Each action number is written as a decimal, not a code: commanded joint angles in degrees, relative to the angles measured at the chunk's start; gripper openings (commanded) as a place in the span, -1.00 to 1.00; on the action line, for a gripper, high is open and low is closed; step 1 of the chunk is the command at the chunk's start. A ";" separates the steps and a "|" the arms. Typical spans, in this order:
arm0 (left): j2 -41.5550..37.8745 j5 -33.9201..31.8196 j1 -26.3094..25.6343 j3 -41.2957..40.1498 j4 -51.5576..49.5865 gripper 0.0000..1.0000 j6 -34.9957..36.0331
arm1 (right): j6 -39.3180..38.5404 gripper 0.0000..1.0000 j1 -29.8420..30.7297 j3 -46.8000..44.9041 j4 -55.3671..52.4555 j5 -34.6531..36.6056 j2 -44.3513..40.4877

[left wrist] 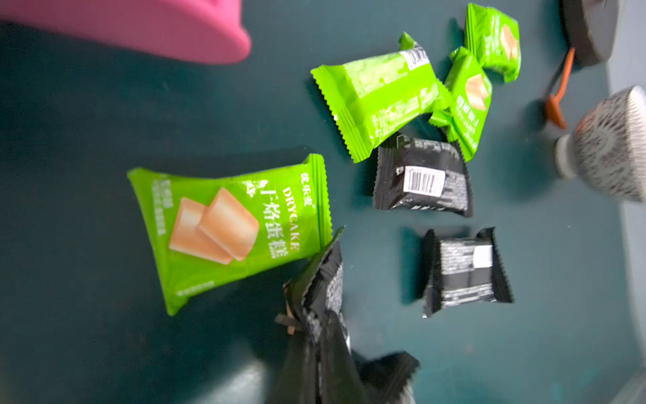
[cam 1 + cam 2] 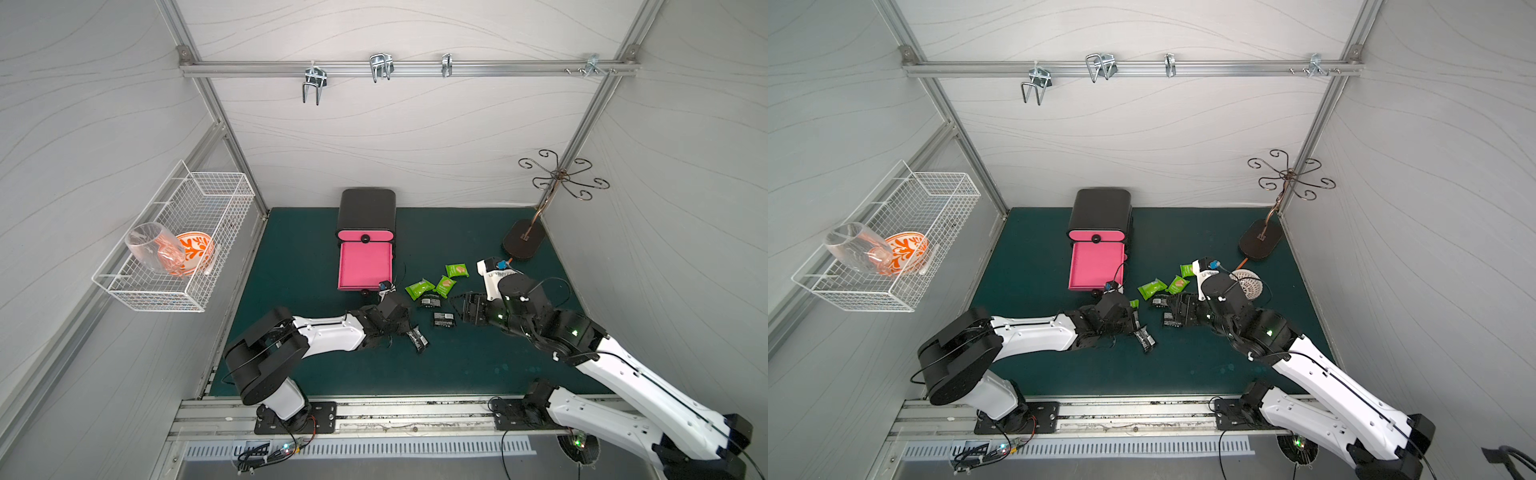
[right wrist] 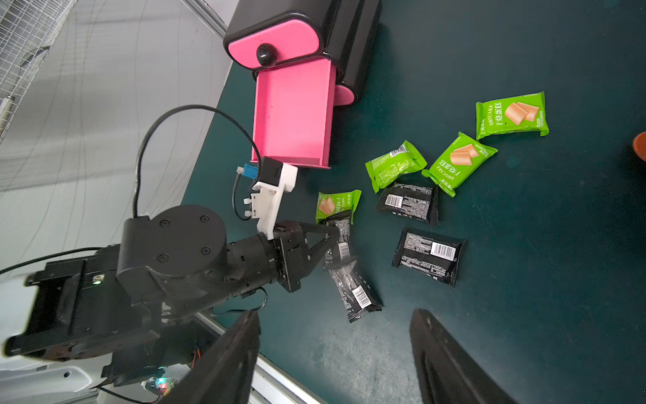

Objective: Place the cookies into the drawer by color
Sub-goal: Pick up the cookie at the center of the board, then place the cookie in the drawer.

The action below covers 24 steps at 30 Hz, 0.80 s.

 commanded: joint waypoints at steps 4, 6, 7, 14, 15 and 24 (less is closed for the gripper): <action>-8.55 3.48 1.38 0.93 0.53 -1.00 1.82 | 0.36 0.45 -0.13 1.28 -0.11 -0.38 0.59; -11.99 3.86 2.49 2.26 -0.97 -1.00 4.28 | 0.40 0.45 -0.20 1.28 0.00 -0.51 0.68; -13.42 3.44 3.09 3.09 -2.11 -1.00 5.50 | 0.42 0.44 -0.13 1.28 0.06 -0.46 0.68; -16.18 3.62 11.61 8.68 -5.40 -1.00 19.56 | 0.69 0.45 -0.17 1.08 0.86 -1.23 0.93; -15.14 4.17 12.85 9.53 -5.76 -1.00 21.64 | 0.66 0.45 -0.11 1.10 0.80 -1.41 0.95; -7.23 3.94 18.68 13.75 -5.66 -1.00 31.02 | 0.34 0.45 -0.12 1.11 -0.70 -0.17 -0.30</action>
